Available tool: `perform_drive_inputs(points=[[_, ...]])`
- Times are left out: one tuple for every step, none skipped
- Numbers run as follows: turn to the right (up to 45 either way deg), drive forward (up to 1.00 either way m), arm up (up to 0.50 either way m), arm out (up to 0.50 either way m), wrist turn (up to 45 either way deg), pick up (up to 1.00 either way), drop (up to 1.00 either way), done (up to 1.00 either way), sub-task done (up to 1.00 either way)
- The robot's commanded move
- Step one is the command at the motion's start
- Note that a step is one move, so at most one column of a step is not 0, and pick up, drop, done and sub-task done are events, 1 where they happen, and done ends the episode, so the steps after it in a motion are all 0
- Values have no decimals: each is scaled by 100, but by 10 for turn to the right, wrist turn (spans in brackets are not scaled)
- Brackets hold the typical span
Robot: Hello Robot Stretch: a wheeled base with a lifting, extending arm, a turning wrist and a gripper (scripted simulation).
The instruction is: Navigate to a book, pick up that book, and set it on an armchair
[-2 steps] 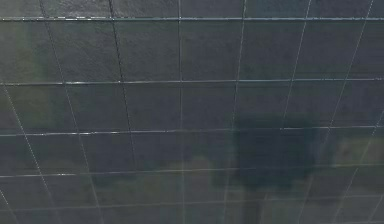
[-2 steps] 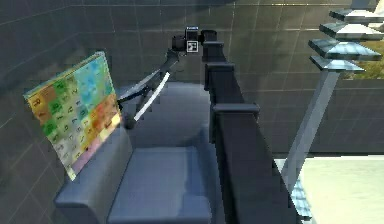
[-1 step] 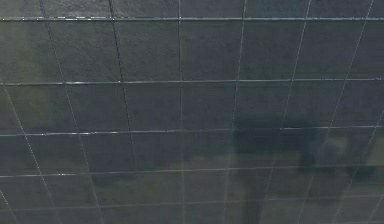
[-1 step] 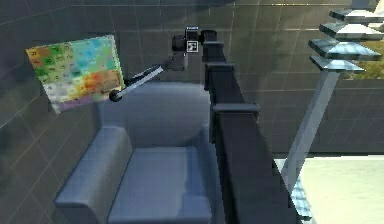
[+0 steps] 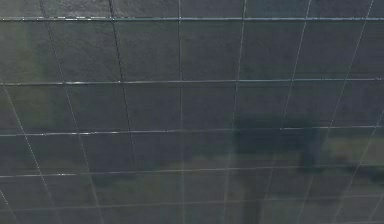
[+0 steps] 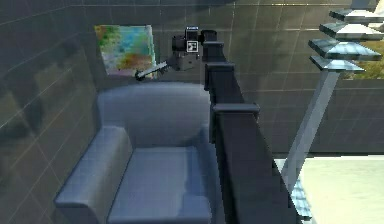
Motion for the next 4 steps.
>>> perform_drive_inputs(points=[[0, 0, 0, 0, 90, 0, 0, 0, 0], [0, 0, -32, 0, 0, 0, 0, 0, 0], [0, 0, -32, 0, 0, 0, 0, 0, 0], [0, 0, 0, 0, 0, 0, 100, 0, 0]])
